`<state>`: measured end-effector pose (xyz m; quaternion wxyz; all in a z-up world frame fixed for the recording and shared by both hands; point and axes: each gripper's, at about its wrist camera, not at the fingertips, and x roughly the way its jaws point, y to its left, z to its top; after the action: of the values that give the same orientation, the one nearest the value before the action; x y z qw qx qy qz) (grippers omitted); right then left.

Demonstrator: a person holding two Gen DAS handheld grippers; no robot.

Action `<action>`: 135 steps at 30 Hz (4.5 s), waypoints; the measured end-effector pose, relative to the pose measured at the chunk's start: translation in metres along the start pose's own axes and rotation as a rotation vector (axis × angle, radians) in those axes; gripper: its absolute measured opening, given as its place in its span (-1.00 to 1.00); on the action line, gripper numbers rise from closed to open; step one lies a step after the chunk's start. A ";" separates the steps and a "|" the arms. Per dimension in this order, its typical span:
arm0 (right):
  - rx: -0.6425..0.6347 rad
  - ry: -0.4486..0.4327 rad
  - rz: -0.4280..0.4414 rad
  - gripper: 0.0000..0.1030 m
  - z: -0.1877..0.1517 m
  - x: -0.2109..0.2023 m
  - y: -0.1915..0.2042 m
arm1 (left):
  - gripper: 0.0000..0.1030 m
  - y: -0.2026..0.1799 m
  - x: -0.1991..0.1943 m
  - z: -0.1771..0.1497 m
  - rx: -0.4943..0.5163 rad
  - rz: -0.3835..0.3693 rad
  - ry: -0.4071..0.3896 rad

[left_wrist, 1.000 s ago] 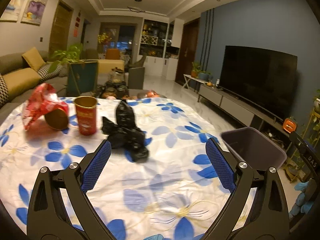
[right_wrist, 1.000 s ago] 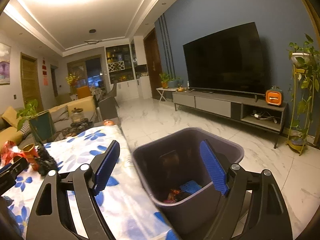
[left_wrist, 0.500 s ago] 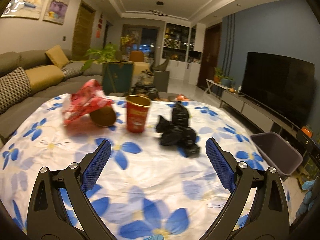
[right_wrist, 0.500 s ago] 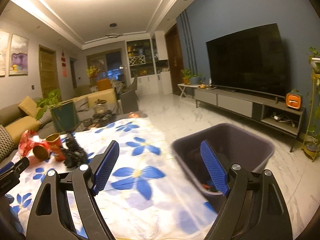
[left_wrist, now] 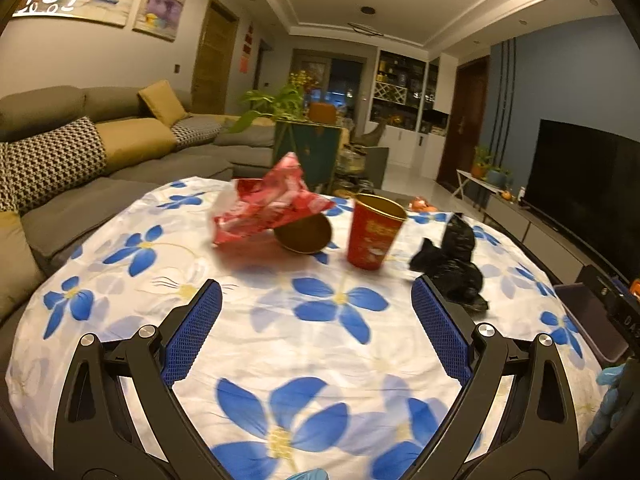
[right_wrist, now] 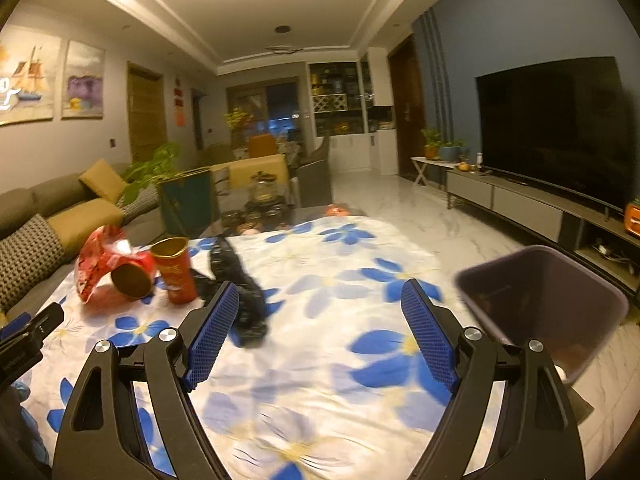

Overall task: Collect trash
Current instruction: 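Close the right tool on the black plastic bag and lift it, then grasp the red paper cup rim with the left tool while the right tool holds the black bag, then carry the red paper cup and black bag over the grey bin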

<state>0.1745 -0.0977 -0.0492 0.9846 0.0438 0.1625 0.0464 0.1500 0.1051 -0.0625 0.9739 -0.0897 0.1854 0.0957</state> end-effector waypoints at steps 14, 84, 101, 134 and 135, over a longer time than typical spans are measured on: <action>-0.034 0.030 0.083 0.57 0.011 0.071 0.057 | 0.82 0.035 0.020 0.021 -0.028 0.049 -0.043; 0.106 -0.079 -0.033 -0.87 0.021 0.051 -0.049 | 0.70 -0.090 0.194 0.048 0.065 -0.031 0.120; 0.113 -0.076 -0.019 -0.87 0.022 0.048 -0.055 | 0.06 -0.090 0.199 0.045 0.055 -0.066 0.147; 0.092 -0.161 -0.191 -0.87 0.020 -0.041 -0.131 | 0.02 -0.224 0.042 0.026 0.210 -0.422 0.025; 0.093 -0.163 -0.203 -0.87 0.020 -0.042 -0.135 | 0.02 -0.231 0.039 0.025 0.213 -0.443 0.025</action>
<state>0.1513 -0.2372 -0.0307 0.9911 0.0761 0.0876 -0.0649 0.2454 -0.1069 -0.0219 0.9727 -0.0262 0.1821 -0.1415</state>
